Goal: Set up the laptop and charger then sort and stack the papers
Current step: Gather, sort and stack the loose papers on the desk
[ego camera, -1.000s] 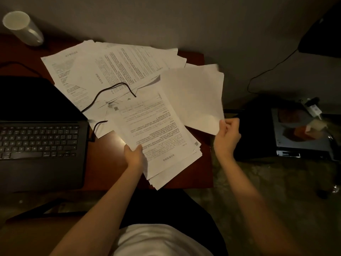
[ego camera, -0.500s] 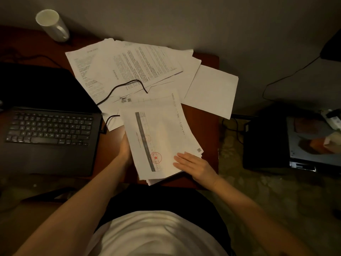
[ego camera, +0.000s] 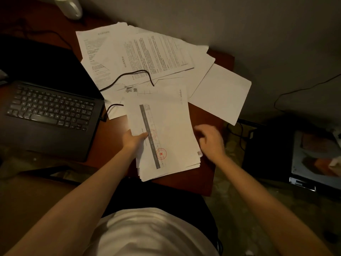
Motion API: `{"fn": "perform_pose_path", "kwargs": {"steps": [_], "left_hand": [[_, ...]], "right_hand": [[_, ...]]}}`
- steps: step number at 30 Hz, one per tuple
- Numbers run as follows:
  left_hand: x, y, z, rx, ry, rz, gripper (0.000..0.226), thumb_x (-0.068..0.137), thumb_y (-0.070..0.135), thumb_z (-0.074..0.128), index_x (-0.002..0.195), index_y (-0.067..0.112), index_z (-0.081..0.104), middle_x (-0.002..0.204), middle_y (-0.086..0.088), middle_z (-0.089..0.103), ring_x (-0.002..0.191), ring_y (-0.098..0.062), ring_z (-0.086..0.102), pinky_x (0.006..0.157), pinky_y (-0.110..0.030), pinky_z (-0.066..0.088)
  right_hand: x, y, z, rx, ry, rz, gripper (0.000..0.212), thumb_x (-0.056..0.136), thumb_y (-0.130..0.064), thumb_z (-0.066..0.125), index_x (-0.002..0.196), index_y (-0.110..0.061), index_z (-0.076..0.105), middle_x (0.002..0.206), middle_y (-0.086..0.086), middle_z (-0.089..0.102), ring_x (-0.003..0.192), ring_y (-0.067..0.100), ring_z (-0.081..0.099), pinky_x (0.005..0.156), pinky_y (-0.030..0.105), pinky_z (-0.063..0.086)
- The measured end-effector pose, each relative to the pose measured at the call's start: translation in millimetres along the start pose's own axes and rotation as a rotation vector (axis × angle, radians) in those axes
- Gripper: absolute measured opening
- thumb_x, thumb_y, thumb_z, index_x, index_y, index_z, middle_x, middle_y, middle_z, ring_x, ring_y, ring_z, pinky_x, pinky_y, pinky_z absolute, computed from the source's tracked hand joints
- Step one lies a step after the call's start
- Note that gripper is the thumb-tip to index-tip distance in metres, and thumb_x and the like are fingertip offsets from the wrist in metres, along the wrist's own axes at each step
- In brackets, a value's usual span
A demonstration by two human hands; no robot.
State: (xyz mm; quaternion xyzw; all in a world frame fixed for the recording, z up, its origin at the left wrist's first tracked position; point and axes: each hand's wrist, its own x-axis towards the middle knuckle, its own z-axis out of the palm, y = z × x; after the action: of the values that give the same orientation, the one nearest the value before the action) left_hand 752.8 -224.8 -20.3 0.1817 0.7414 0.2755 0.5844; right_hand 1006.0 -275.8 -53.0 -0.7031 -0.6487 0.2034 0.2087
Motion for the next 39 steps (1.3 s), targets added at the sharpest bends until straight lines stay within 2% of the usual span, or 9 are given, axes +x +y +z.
{"fn": "perform_pose_path", "kwargs": {"steps": [3, 6, 11, 17, 25, 31, 33, 36, 39], "left_hand": [[2, -1, 8, 0.006, 0.022, -0.025, 0.038, 0.086, 0.001, 0.065, 0.123, 0.001, 0.055, 0.128, -0.013, 0.059, 0.117, -0.032, 0.056, 0.087, -0.038, 0.047], [11, -4, 12, 0.088, 0.048, -0.057, 0.035, 0.085, 0.005, 0.068, 0.119, 0.004, 0.058, 0.127, -0.012, 0.060, 0.119, -0.033, 0.056, 0.094, -0.042, 0.047], [21, -8, 15, 0.226, 0.097, -0.050, 0.035, 0.083, 0.014, 0.071, 0.115, 0.008, 0.057, 0.124, -0.011, 0.061, 0.118, -0.034, 0.055, 0.097, -0.048, 0.046], [17, -16, 23, 0.334, 0.180, 0.005, 0.034, 0.085, 0.021, 0.070, 0.115, 0.011, 0.056, 0.124, -0.009, 0.061, 0.116, -0.033, 0.057, 0.093, -0.046, 0.048], [16, -8, 22, 0.381, 0.138, 0.009, 0.018, 0.084, 0.017, 0.071, 0.095, 0.013, 0.057, 0.120, -0.010, 0.064, 0.112, -0.034, 0.060, 0.085, -0.040, 0.051], [17, -6, 8, 0.172, 0.056, -0.052, 0.034, 0.082, 0.013, 0.073, 0.113, 0.005, 0.060, 0.119, -0.010, 0.064, 0.111, -0.032, 0.060, 0.090, -0.042, 0.048], [13, -5, 5, 0.081, 0.006, -0.067, 0.028, 0.084, 0.012, 0.071, 0.109, 0.007, 0.059, 0.111, -0.006, 0.064, 0.108, -0.030, 0.059, 0.085, -0.039, 0.047], [10, -2, -2, 0.079, 0.001, -0.108, 0.014, 0.093, 0.021, 0.058, 0.098, 0.009, 0.053, 0.101, -0.007, 0.060, 0.097, -0.026, 0.054, 0.084, -0.038, 0.044], [18, -5, -18, -0.077, -0.160, -0.060, 0.029, 0.101, 0.030, 0.039, 0.092, 0.009, 0.057, 0.092, -0.006, 0.069, 0.084, -0.020, 0.056, 0.079, -0.034, 0.048]], "right_hand": [[45, 20, -20, 0.040, 0.293, 0.626, 0.044, 0.085, -0.002, 0.058, 0.127, -0.016, 0.054, 0.129, 0.007, 0.051, 0.121, 0.022, 0.046, 0.100, 0.037, 0.043], [76, 44, -38, -0.036, 0.231, 0.947, 0.068, 0.080, -0.024, 0.071, 0.139, -0.013, 0.038, 0.140, 0.015, 0.041, 0.129, 0.032, 0.037, 0.106, 0.047, 0.034], [108, 72, -47, 0.148, 0.055, 1.020, 0.104, 0.074, -0.036, 0.079, 0.149, -0.011, 0.012, 0.145, 0.017, 0.037, 0.132, 0.036, 0.039, 0.108, 0.050, 0.033], [114, 89, -56, 0.604, 0.283, 1.189, 0.046, 0.082, -0.020, 0.073, 0.121, 0.000, 0.057, 0.124, 0.011, 0.060, 0.110, 0.026, 0.059, 0.089, 0.027, 0.048], [95, 30, -106, 1.031, 0.137, 1.127, 0.009, 0.088, -0.010, 0.049, 0.095, -0.013, 0.054, 0.092, 0.003, 0.058, 0.082, 0.016, 0.057, 0.060, 0.029, 0.048], [62, -55, -125, 0.593, 0.431, 0.567, 0.016, 0.090, -0.007, 0.049, 0.101, -0.005, 0.060, 0.086, -0.003, 0.059, 0.077, 0.011, 0.057, 0.054, 0.011, 0.042], [41, -85, -108, 0.250, 0.343, 0.159, 0.009, 0.089, -0.006, 0.053, 0.088, 0.000, 0.060, 0.084, 0.003, 0.060, 0.075, 0.016, 0.060, 0.059, 0.015, 0.046], [19, -92, -56, -0.183, 0.037, -0.497, 0.017, 0.073, -0.012, 0.071, 0.085, -0.002, 0.064, 0.122, 0.019, 0.061, 0.111, 0.030, 0.061, 0.080, 0.031, 0.055], [3, -85, -2, -0.288, -0.301, -0.635, 0.034, 0.053, -0.010, 0.087, 0.076, -0.003, 0.063, 0.127, 0.025, 0.057, 0.117, 0.034, 0.057, 0.084, 0.038, 0.056]]}}
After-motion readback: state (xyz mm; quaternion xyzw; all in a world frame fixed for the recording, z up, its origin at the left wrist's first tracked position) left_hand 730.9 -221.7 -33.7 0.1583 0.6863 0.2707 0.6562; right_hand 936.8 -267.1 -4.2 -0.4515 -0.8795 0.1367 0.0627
